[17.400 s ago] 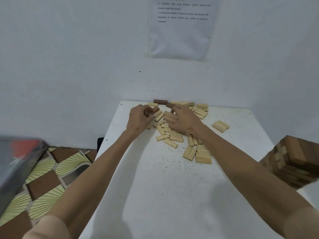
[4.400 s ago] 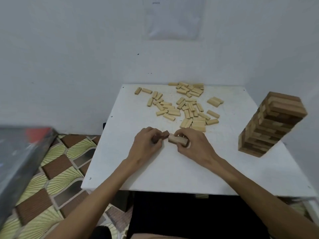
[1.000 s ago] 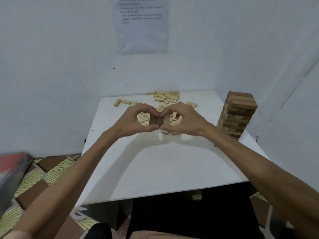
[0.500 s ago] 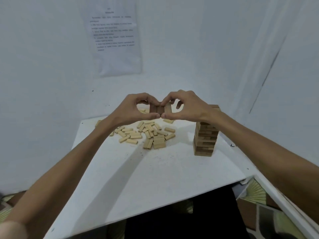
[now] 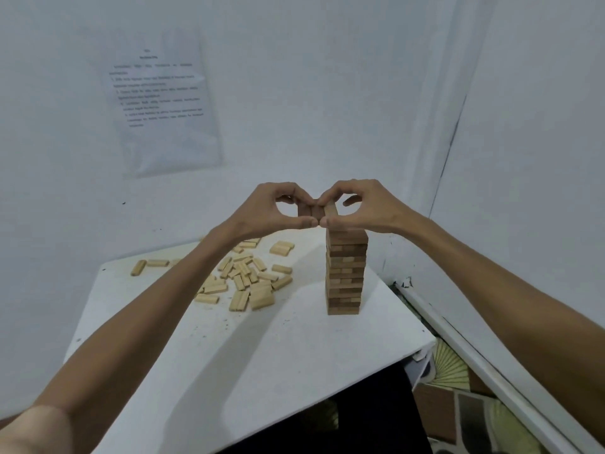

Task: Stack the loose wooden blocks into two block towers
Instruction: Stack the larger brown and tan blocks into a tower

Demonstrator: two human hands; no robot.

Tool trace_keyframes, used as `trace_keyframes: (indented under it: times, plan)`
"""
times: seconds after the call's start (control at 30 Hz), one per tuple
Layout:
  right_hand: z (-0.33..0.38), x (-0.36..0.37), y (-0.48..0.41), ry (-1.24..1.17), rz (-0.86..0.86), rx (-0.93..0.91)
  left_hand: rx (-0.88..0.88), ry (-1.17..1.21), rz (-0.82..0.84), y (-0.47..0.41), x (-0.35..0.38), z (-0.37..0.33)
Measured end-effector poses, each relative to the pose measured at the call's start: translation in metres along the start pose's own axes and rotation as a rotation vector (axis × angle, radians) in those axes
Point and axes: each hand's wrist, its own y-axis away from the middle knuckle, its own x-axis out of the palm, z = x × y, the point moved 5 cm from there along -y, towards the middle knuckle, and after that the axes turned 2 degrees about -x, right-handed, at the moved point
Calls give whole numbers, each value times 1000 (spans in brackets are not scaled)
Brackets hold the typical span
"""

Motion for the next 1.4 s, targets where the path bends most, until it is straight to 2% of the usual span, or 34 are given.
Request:
trace_keyframes:
  times: [0.43, 1.4]
  plan:
    - [-46, -17, 21, 2, 29, 63, -33, -17, 26, -21, 47, 0]
    - [-56, -14, 31, -56, 42, 83, -84, -20, 34, -18, 64, 5]
